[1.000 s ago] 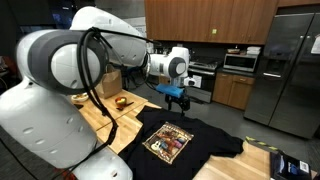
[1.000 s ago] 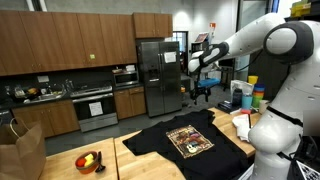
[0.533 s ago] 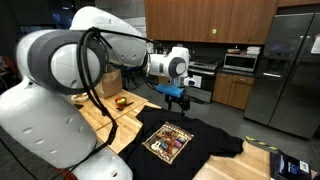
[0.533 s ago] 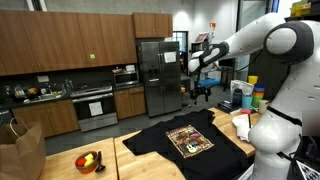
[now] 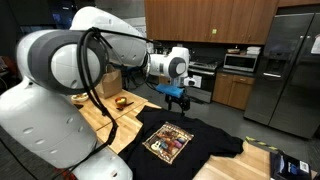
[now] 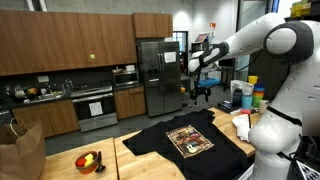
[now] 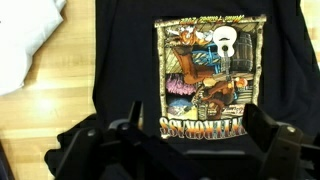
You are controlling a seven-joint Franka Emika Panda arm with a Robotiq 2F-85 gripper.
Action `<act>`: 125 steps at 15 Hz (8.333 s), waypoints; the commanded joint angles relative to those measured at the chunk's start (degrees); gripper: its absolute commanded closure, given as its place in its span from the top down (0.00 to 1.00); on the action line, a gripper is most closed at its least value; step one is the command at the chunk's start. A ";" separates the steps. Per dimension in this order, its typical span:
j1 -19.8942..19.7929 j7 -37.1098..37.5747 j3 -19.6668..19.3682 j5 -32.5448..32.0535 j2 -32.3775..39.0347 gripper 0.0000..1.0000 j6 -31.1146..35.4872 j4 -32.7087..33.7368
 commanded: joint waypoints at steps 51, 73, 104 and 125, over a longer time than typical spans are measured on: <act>-7.60 4.75 -10.85 9.17 22.76 1.00 2.51 14.77; -14.20 -0.14 -10.82 13.62 49.49 1.00 24.50 39.14; -15.26 -3.00 -10.04 11.89 50.33 1.00 25.56 37.46; -19.54 -10.39 -6.61 14.18 59.01 1.00 23.80 45.50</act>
